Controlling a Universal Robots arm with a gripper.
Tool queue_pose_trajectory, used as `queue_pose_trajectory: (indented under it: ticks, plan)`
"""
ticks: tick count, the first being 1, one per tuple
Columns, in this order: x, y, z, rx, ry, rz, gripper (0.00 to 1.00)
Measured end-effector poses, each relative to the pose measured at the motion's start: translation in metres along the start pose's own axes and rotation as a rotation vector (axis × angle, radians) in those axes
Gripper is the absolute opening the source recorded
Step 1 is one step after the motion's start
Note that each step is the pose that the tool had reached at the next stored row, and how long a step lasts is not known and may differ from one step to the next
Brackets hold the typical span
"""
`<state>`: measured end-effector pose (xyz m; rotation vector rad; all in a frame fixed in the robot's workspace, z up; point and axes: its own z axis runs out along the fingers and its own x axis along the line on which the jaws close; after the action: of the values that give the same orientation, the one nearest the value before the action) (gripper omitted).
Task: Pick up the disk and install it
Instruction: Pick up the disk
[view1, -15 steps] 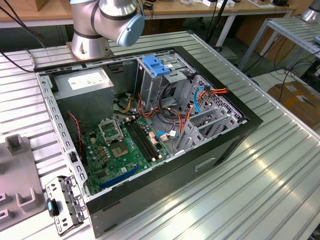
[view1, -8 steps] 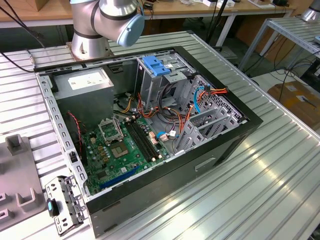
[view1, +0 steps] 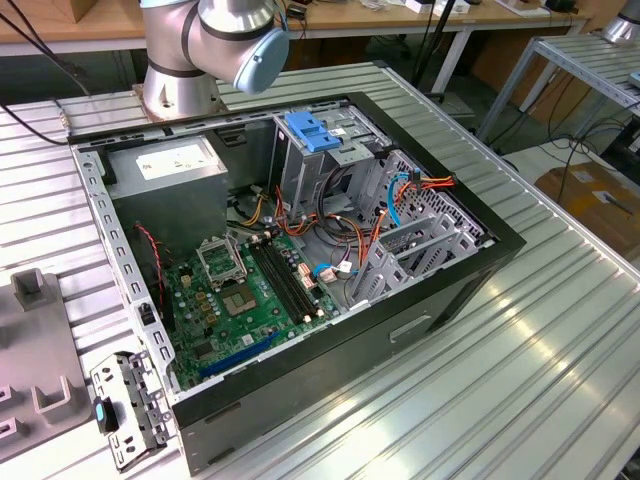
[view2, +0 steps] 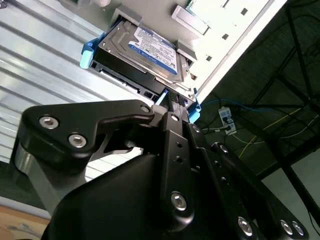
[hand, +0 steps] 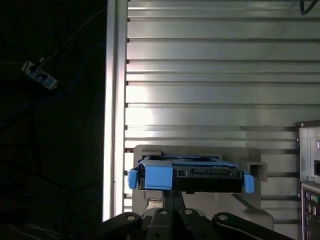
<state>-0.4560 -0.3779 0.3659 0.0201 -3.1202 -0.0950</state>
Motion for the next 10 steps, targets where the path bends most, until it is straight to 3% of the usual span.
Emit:
queue_pose_trajectory:
  ticks: [5, 10]
  plan:
    - [0.0, 0.0, 0.0, 0.0013, 0.0041, -0.068, 0.11]
    - [0.0, 0.0, -0.0001, 0.002, 0.0063, -0.101, 0.11]
